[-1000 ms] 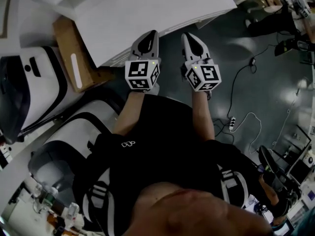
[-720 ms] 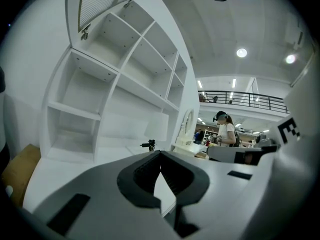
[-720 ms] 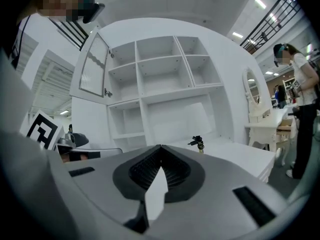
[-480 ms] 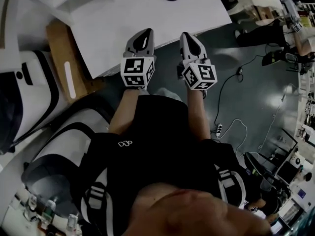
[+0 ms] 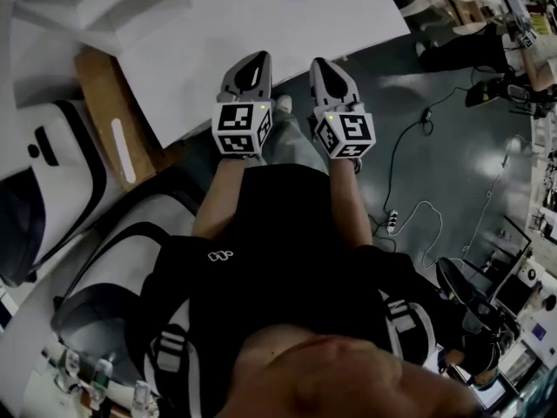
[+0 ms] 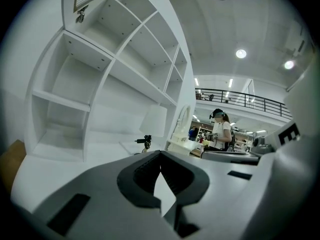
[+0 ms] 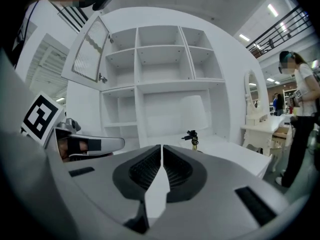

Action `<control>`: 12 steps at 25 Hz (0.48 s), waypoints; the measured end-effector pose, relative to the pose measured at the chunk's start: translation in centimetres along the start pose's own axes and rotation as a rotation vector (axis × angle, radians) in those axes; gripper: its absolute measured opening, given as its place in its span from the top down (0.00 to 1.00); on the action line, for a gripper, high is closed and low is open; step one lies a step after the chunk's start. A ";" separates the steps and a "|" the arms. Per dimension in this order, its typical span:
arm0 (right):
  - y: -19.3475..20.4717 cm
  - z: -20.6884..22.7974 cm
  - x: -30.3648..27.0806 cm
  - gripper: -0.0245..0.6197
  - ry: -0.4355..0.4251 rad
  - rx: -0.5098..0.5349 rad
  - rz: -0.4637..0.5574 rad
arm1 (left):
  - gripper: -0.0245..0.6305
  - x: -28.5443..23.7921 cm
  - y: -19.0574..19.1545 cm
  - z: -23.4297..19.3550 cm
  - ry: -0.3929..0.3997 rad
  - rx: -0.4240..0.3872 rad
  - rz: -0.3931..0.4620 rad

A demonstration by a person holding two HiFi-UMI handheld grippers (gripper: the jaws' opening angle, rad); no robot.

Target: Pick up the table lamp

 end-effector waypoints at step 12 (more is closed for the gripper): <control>0.3 3.1 -6.6 0.86 -0.076 -0.049 0.033 | 0.95 -4.5 -0.5 -2.6 -0.054 -0.040 -0.081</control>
Point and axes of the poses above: the fingertips, and each gripper's own axes: x backward along the fingers, z to its right, y out of its underside, the point moved 10 cm from there along x, backward along the fingers, and after that the axes turned 3 degrees about -x, right-handed, at the moved point
